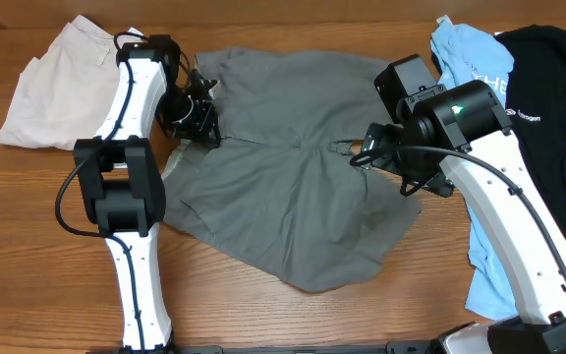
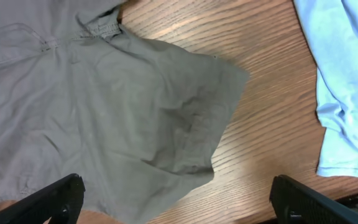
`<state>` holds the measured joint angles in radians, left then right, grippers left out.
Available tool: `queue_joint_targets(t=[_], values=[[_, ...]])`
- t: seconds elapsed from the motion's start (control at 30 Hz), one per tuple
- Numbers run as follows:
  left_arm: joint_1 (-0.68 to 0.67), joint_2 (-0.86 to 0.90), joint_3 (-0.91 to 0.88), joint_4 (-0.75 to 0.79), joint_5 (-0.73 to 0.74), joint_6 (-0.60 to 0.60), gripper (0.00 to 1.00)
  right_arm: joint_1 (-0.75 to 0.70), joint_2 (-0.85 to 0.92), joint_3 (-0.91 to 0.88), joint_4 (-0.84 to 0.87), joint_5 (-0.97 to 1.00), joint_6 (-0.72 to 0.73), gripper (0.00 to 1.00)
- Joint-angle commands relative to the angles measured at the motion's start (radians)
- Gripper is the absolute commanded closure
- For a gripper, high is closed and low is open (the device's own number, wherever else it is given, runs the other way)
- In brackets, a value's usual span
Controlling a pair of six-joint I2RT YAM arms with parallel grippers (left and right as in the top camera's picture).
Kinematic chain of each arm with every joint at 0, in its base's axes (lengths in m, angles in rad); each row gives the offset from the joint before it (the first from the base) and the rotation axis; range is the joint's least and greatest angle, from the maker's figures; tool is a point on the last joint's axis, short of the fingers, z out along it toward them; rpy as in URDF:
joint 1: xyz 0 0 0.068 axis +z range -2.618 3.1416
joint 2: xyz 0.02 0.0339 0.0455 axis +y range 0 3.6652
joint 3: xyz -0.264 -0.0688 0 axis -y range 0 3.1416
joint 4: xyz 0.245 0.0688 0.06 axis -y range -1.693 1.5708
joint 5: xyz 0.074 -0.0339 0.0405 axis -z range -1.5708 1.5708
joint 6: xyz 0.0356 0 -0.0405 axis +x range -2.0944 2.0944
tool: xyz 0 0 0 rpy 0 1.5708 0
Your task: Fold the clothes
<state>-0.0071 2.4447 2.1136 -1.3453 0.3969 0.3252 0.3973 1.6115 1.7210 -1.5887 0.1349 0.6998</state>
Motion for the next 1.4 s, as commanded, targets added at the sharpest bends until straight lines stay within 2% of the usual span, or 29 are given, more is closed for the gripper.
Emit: queue_joint_targets(t=[0.0, 0.03, 0.1, 0.2, 0.23, 0.27, 0.3, 0.33, 0.4, 0.53, 0.63, 0.73, 1.03, 1.07, 1.13, 1.17, 1.23, 1.37], values=[[0.001, 0.019, 0.0, -0.023, -0.01, 0.004, 0.69, 0.001, -0.014, -0.002, 0.006, 0.011, 0.008, 0.0], [0.001, 0.019, 0.0, -0.029, -0.021, 0.004, 0.71, 0.001, -0.014, -0.002, 0.006, 0.011, 0.008, 0.0], [0.001, 0.019, 0.0, -0.034, -0.06, -0.008, 0.86, 0.001, -0.014, -0.002, 0.006, 0.011, 0.008, 0.0], [0.007, 0.019, 0.0, -0.032, -0.122, -0.059, 0.9, 0.001, -0.014, -0.002, 0.01, 0.011, 0.008, 0.0], [0.012, 0.018, 0.001, -0.034, -0.137, -0.072, 0.85, 0.001, -0.014, -0.002, 0.013, 0.011, 0.008, 0.0], [0.016, 0.018, 0.001, -0.034, -0.143, -0.085, 0.72, 0.001, -0.014, -0.002, 0.014, 0.01, 0.008, 0.0], [0.021, 0.018, 0.001, -0.034, -0.142, -0.089, 0.46, 0.001, -0.014, -0.002, 0.016, 0.01, 0.008, 0.0], [0.026, 0.018, 0.001, -0.035, -0.146, -0.095, 0.29, 0.001, -0.014, -0.002, 0.018, 0.01, 0.008, 0.0], [0.031, 0.018, 0.001, -0.036, -0.167, -0.108, 0.23, 0.001, -0.014, -0.002, 0.02, 0.01, 0.008, 0.0], [0.033, 0.018, 0.0, -0.043, -0.219, -0.127, 0.23, 0.001, -0.014, -0.002, 0.021, 0.01, 0.008, 0.0], [0.025, 0.019, 0.0, -0.063, -0.201, -0.113, 0.29, 0.001, -0.014, -0.002, 0.021, 0.01, 0.008, 0.0], [0.01, 0.02, 0.0, -0.096, -0.136, -0.043, 0.36, 0.001, -0.014, -0.002, 0.021, 0.01, 0.008, 0.0], [-0.014, 0.021, 0.0, -0.129, -0.123, -0.032, 0.44, 0.001, -0.014, -0.002, 0.019, 0.011, 0.007, 0.0], [-0.014, 0.021, 0.0, -0.13, -0.123, -0.032, 0.47, 0.001, -0.014, -0.002, 0.019, 0.011, 0.007, 0.0], [-0.013, 0.021, 0.0, -0.13, -0.123, -0.033, 0.62, 0.001, -0.014, -0.002, 0.018, 0.011, 0.008, 0.0], [-0.013, 0.021, 0.0, -0.126, -0.127, -0.034, 0.71, 0.001, -0.014, -0.002, 0.017, 0.011, 0.007, 0.0], [-0.012, 0.021, 0.001, -0.113, -0.146, -0.043, 0.96, 0.001, -0.014, -0.002, 0.016, 0.011, 0.008, 0.0], [0.002, 0.017, 0.026, -0.117, -0.149, -0.076, 0.96, 0.001, -0.014, -0.002, 0.017, 0.011, 0.008, 0.0]])
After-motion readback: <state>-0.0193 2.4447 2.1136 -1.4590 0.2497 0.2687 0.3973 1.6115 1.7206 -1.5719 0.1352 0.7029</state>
